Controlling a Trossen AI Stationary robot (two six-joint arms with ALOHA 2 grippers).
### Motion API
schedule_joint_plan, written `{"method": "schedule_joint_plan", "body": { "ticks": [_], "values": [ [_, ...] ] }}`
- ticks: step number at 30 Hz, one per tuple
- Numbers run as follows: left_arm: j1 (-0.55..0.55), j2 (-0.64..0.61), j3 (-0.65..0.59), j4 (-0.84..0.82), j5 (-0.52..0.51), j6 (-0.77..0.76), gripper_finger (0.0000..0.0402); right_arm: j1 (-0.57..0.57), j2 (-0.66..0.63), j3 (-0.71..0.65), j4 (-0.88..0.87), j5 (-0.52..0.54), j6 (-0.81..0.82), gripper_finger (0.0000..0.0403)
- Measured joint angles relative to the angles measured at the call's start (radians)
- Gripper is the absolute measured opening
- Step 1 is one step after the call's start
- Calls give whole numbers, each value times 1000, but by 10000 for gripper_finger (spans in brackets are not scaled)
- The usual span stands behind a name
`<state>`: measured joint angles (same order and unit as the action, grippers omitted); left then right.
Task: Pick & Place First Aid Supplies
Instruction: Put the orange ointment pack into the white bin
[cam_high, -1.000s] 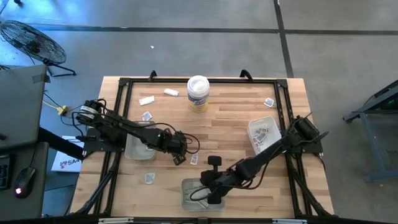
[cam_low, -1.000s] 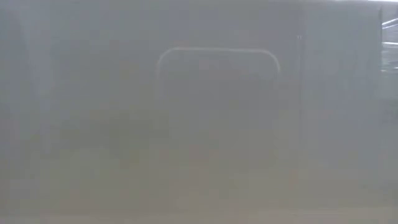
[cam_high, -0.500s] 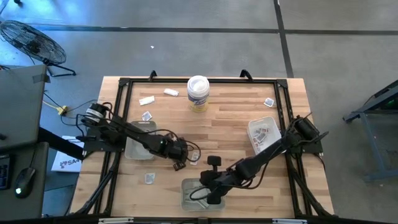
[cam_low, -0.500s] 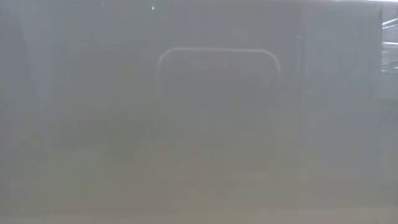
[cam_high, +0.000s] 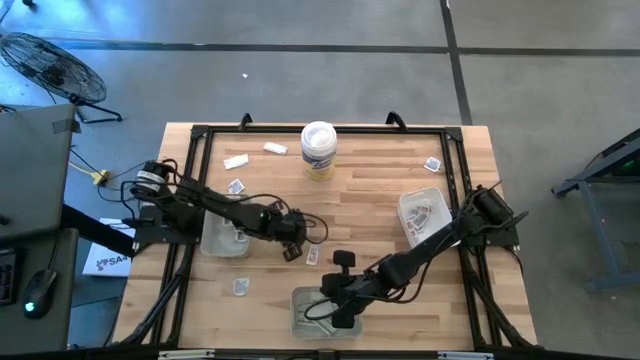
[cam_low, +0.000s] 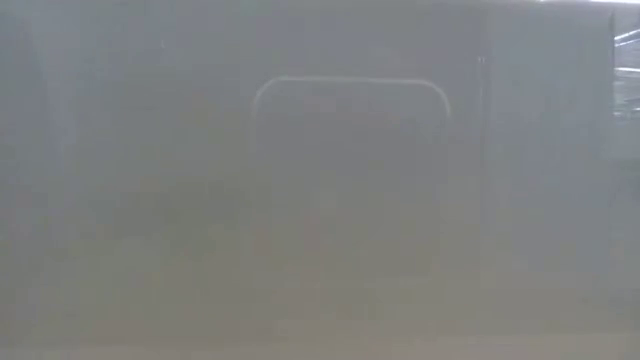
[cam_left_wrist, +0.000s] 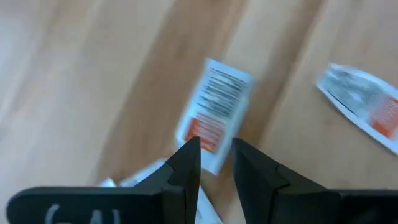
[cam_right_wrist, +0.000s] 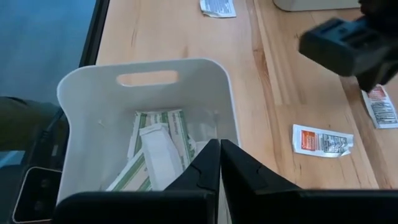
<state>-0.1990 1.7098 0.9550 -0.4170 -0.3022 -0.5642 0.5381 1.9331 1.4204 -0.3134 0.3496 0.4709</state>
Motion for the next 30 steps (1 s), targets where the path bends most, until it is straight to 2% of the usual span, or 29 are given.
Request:
{"method": "schedule_joint_plan", "body": {
  "ticks": [7,12,17,26,30],
  "values": [
    [-32,-1,0,-25,25,65,87,-12,0,0,0,-26,0,9],
    [-31,-1,0,-56,-24,125,87,-15,0,0,0,-26,-1,7],
    [-30,6,0,-52,-26,207,89,-14,0,0,0,-27,0,5],
    [-33,38,0,-43,-95,387,147,-15,0,0,-4,-27,0,5],
    [-31,38,0,-42,-103,415,155,-15,0,0,-7,-27,0,5]
  ]
}}
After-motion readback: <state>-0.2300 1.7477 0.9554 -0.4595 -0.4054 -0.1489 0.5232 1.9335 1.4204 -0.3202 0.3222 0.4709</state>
